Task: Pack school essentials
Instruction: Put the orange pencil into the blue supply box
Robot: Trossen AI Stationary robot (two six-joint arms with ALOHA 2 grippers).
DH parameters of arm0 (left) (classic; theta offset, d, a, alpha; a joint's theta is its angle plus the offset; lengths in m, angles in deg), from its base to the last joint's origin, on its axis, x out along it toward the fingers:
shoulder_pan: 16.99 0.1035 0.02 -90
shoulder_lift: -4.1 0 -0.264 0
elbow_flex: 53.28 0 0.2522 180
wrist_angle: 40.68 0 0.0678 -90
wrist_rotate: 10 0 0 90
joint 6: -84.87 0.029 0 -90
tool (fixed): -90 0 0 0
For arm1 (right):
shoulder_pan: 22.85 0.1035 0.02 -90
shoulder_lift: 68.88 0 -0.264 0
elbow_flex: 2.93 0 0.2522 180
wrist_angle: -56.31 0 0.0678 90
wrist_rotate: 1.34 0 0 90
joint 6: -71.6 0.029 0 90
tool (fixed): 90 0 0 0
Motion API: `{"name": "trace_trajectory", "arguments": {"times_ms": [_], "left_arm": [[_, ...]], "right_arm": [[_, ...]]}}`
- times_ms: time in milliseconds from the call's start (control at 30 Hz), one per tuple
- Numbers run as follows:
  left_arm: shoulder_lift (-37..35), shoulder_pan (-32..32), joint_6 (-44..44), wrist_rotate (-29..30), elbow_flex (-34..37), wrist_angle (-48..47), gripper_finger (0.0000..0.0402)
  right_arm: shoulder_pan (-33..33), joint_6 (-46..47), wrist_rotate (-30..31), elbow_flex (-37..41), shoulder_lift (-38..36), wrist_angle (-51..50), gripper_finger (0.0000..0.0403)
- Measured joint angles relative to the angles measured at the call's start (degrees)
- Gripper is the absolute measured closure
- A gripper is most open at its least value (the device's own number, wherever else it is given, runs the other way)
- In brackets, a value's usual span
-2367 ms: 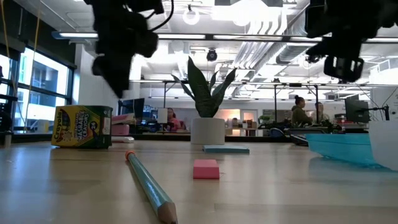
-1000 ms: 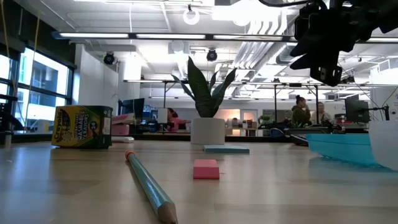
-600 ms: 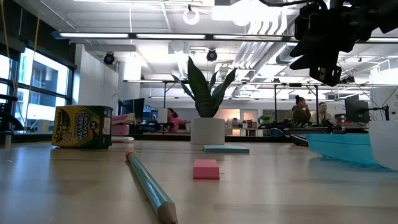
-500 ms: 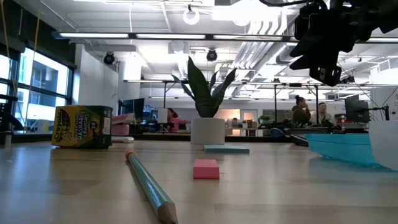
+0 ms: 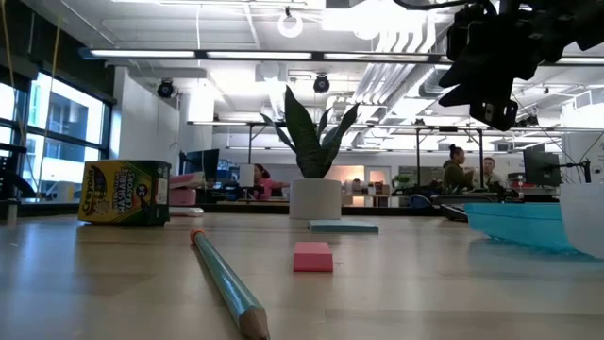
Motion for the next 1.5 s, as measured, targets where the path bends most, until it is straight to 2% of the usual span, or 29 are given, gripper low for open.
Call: {"name": "trace_trajectory", "arguments": {"times_ms": [433,667,867,1300,1500], "left_arm": [[6.66,-1.00,2.37,-4.94,0.01,-0.13,0.0200],[6.23,-1.50,2.19,-6.70,2.53,2.45,0.0216],[4.30,-0.39,1.47,-8.54,5.97,6.08,0.0256],[4.39,1.14,3.04,-8.85,6.43,6.75,0.0376],[3.91,1.13,3.04,-8.26,6.51,6.87,0.0388]], "right_arm": [[0.00,0.00,0.02,0.00,0.00,0.01,0.0304],[0.00,0.00,0.02,0.00,0.00,0.02,0.0304],[0.02,0.04,0.02,0.00,0.00,0.02,0.0304],[0.02,0.01,0.02,0.00,0.00,0.02,0.0304],[0.02,0.02,0.02,0.00,0.00,0.02,0.0304]]}}
